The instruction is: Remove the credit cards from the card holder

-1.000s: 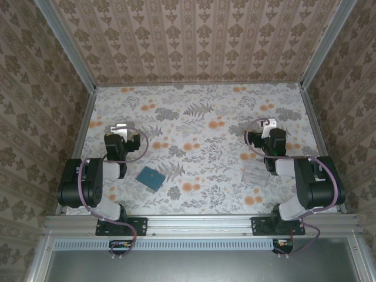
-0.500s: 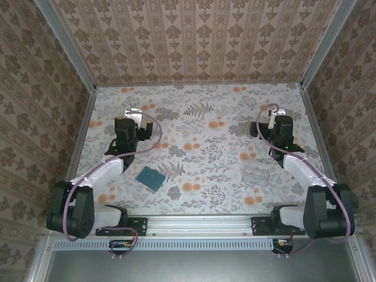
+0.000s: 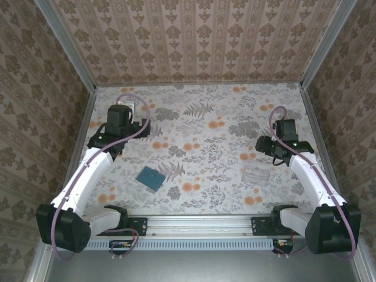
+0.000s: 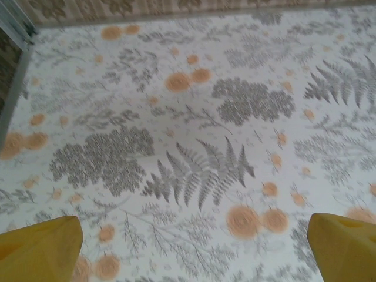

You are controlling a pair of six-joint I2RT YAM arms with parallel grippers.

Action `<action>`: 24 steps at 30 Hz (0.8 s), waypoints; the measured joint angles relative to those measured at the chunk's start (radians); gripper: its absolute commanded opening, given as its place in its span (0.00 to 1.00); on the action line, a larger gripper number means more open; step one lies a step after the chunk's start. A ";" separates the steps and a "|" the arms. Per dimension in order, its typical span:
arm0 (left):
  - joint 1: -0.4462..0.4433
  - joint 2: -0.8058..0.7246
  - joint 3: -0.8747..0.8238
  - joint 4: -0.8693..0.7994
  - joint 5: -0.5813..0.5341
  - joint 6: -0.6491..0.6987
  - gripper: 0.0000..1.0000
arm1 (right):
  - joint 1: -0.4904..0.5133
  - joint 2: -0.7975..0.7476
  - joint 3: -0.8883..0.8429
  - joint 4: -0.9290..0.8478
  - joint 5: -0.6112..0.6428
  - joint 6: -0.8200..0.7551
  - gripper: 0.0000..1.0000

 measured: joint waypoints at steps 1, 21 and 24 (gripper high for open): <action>0.000 0.000 0.015 -0.039 0.012 -0.004 1.00 | 0.003 -0.002 0.003 -0.024 -0.010 0.014 0.44; 0.215 -0.022 -0.027 -0.246 0.180 0.021 1.00 | 0.337 0.111 0.077 -0.217 0.082 0.226 0.26; 0.232 -0.041 -0.035 -0.240 0.193 0.021 1.00 | 0.349 0.150 0.078 -0.216 0.099 0.234 0.25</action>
